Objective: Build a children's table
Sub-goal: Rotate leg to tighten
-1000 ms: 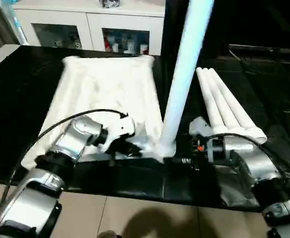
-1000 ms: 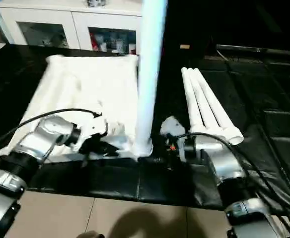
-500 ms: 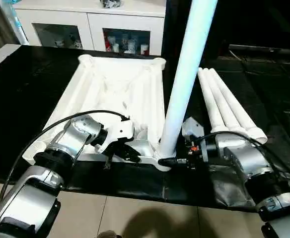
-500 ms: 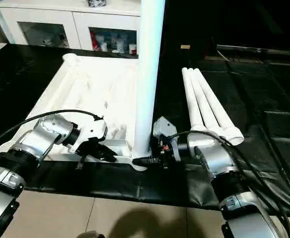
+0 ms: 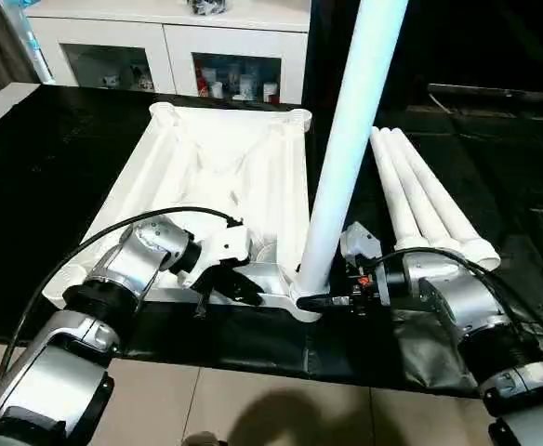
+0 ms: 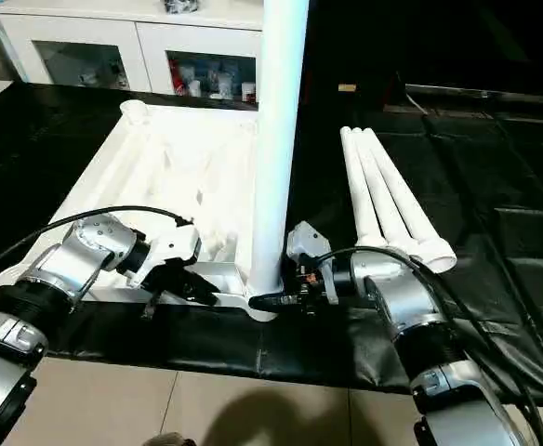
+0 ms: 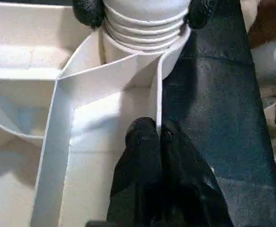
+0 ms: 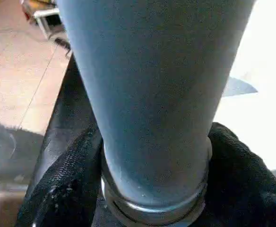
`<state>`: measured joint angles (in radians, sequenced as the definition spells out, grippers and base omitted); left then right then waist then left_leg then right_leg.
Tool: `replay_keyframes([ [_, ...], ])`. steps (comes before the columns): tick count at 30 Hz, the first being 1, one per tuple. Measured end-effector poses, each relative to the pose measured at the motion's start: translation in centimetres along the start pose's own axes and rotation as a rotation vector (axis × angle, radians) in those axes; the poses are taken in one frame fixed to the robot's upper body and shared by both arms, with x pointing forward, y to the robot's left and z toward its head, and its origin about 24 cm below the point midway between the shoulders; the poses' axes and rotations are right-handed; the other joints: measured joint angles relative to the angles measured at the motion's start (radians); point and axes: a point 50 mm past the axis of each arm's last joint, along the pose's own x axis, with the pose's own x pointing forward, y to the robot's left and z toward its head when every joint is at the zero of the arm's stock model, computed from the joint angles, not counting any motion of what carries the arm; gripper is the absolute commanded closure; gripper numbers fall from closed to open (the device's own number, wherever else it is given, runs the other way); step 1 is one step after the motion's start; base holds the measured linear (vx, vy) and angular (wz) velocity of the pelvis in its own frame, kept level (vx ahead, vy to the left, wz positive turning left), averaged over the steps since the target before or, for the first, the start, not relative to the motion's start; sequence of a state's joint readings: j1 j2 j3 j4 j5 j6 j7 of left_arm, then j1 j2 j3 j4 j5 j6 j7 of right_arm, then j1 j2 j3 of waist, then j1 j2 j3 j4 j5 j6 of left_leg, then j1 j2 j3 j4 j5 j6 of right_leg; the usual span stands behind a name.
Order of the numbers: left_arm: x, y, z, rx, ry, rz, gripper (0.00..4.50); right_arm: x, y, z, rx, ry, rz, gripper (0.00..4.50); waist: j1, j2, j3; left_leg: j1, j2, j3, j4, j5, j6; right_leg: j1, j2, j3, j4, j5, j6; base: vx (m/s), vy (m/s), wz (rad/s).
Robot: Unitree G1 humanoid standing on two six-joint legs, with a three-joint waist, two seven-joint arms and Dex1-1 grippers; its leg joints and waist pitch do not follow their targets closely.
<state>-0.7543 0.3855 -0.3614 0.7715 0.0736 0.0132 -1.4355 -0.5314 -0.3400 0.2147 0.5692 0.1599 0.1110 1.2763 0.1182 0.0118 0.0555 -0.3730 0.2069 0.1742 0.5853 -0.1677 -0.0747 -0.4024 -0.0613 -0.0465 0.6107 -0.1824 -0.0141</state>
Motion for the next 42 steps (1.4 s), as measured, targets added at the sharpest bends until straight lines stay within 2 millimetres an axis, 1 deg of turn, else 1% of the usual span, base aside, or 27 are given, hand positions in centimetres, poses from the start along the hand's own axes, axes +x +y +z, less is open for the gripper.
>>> replay_keyframes([
  [3,0.3,0.4,0.0,-0.076,-0.023,0.081,4.5,0.3,-0.3,-0.3,0.058,-0.035,-0.121,1.78,-0.007,0.0,0.0,0.002,0.0,0.0,0.001,0.0,0.0,0.001,0.0,0.001,0.001,0.001,-0.002,0.0,0.0,0.0],
  [4,0.4,0.6,-0.1,-0.113,-0.034,0.118,4.5,0.6,-0.5,-0.4,0.08,-0.053,-0.183,1.78,-0.014,0.0,0.0,0.004,0.0,0.0,0.0,0.0,0.0,0.001,0.0,0.001,0.001,0.001,-0.002,0.0,0.0,0.0],
  [5,0.4,0.6,-0.1,-0.124,-0.038,0.13,4.5,0.7,-0.6,-0.4,0.087,-0.058,-0.201,1.78,-0.017,0.0,0.0,0.004,0.0,0.0,0.0,0.0,0.0,0.002,0.0,0.001,0.001,0.001,-0.002,0.0,0.0,0.0],
  [6,0.6,0.8,-0.1,-0.168,-0.054,0.193,4.5,1.3,-1.0,-0.3,0.13,-0.089,-0.3,1.78,-0.032,0.0,0.0,0.006,0.0,0.0,0.0,0.0,-0.001,0.001,0.0,0.001,0.002,0.002,-0.001,0.0,0.0,0.0],
  [9,1.2,0.9,0.1,-0.242,-0.093,0.285,4.5,2.0,-1.6,-0.2,0.182,-0.123,-0.441,1.78,-0.052,0.001,0.0,0.007,0.0,-0.002,-0.001,0.001,-0.002,0.0,0.001,0.0,0.002,0.001,0.002,0.0,0.0,0.0],
  [10,1.4,1.0,0.1,-0.28,-0.107,0.339,4.5,2.6,-2.0,0.1,0.2,-0.13,-0.499,1.78,-0.063,0.001,0.0,0.007,0.0,-0.002,-0.003,0.001,-0.002,0.0,0.001,0.0,0.002,0.001,0.002,0.0,0.0,0.0],
  [13,2.3,1.2,0.6,-0.344,-0.142,0.464,4.5,3.6,-3.0,0.9,0.222,-0.112,-0.636,1.78,-0.074,0.001,0.0,0.007,0.0,-0.002,-0.004,0.001,-0.002,-0.001,0.001,0.0,0.002,0.004,-0.003,0.0,0.0,0.0],
  [15,2.8,1.2,1.0,-0.369,-0.151,0.512,4.5,4.0,-3.4,1.3,0.222,-0.094,-0.696,1.78,-0.078,0.001,0.0,0.007,0.0,-0.002,-0.004,0.001,-0.002,-0.001,0.002,0.0,0.0,0.004,-0.003,0.0,0.0,0.0],
  [17,3.1,1.1,1.4,-0.384,-0.16,0.549,4.5,4.2,-3.6,1.6,0.222,-0.089,-0.735,1.78,-0.079,0.001,0.0,0.006,0.0,-0.002,-0.005,0.001,-0.002,-0.001,0.002,0.0,-0.001,0.003,-0.002,0.0,0.0,0.0],
  [18,3.2,1.1,1.5,-0.386,-0.161,0.552,4.5,4.2,-3.6,1.6,0.221,-0.09,-0.741,1.43,-0.078,0.001,0.0,0.005,0.0,-0.002,-0.005,0.001,-0.002,-0.001,0.002,0.0,-0.002,0.003,-0.001,0.0,0.0,0.0],
  [20,3.2,1.1,1.7,-0.392,-0.159,0.561,4.5,4.4,-3.6,1.7,0.219,-0.1,-0.753,1.08,-0.078,0.001,0.0,0.004,-0.001,-0.001,-0.006,0.0,-0.002,-0.002,0.002,0.0,-0.003,0.002,-0.001,0.0,0.0,0.0],
  [22,3.1,1.1,1.7,-0.388,-0.156,0.564,4.5,4.5,-3.6,1.7,0.213,-0.103,-0.751,0.99,-0.079,0.001,0.0,0.004,-0.001,-0.001,-0.007,0.001,-0.002,-0.003,0.002,0.0,-0.003,0.002,-0.001,0.0,0.0,0.0],
  [25,3.0,1.0,1.7,-0.38,-0.148,0.568,4.5,4.7,-3.4,1.7,0.207,-0.11,-0.745,0.66,-0.081,0.001,0.0,0.004,0.0,-0.001,-0.007,0.001,-0.002,-0.003,0.002,0.0,-0.003,0.002,-0.001,0.0,0.0,0.0],
  [26,2.9,1.0,1.6,-0.379,-0.147,0.569,4.5,4.8,-3.4,1.7,0.208,-0.113,-0.74,0.66,-0.082,0.001,0.0,0.004,0.0,-0.001,-0.007,0.001,-0.002,-0.003,0.002,0.0,-0.003,0.002,-0.001,0.0,0.0,0.0],
  [30,2.3,0.9,1.2,-0.357,-0.132,0.543,4.5,4.5,-2.8,1.2,0.199,-0.135,-0.69,0.23,-0.081,0.001,0.0,0.004,0.0,-0.001,-0.008,0.001,-0.002,-0.003,0.002,0.0,-0.003,0.002,0.0,0.0,0.0,0.0],
  [32,2.0,0.8,1.0,-0.326,-0.122,0.519,4.5,3.7,-2.3,0.7,0.171,-0.125,-0.646,0.04,-0.075,0.001,0.0,0.004,-0.001,-0.001,-0.009,0.001,-0.002,-0.003,0.002,0.0,-0.004,0.002,0.0,0.0,0.0,0.0],
  [35,1.3,0.7,0.5,-0.274,-0.111,0.477,4.5,2.1,-1.8,0.0,0.129,-0.096,-0.558,0.04,-0.07,0.002,0.001,0.003,-0.001,-0.001,-0.008,0.001,-0.002,-0.003,0.002,0.0,-0.004,0.002,0.0,0.0,0.0,0.0],
  [36,1.0,0.6,0.3,-0.26,-0.106,0.463,4.5,1.8,-1.6,-0.1,0.118,-0.092,-0.532,0.04,-0.069,0.002,0.001,0.003,-0.001,-0.001,-0.008,0.001,-0.002,-0.003,0.002,0.0,-0.004,0.002,0.0,0.0,0.0,0.0],
  [38,0.4,0.4,-0.1,-0.223,-0.092,0.425,4.5,1.1,-1.3,-0.2,0.096,-0.08,-0.465,0.04,-0.064,0.003,0.001,0.003,0.0,-0.001,-0.008,0.001,-0.002,-0.003,0.002,0.0,-0.004,0.002,0.0,0.0,0.0,0.0],
  [42,-0.3,-0.1,-0.4,-0.165,-0.066,0.329,4.5,-0.2,-1.1,0.3,0.056,-0.073,-0.367,0.04,-0.047,0.004,0.002,0.003,0.0,-0.001,-0.008,0.001,-0.002,-0.003,0.002,0.0,-0.004,0.002,0.0,0.0,0.0,0.0],
])
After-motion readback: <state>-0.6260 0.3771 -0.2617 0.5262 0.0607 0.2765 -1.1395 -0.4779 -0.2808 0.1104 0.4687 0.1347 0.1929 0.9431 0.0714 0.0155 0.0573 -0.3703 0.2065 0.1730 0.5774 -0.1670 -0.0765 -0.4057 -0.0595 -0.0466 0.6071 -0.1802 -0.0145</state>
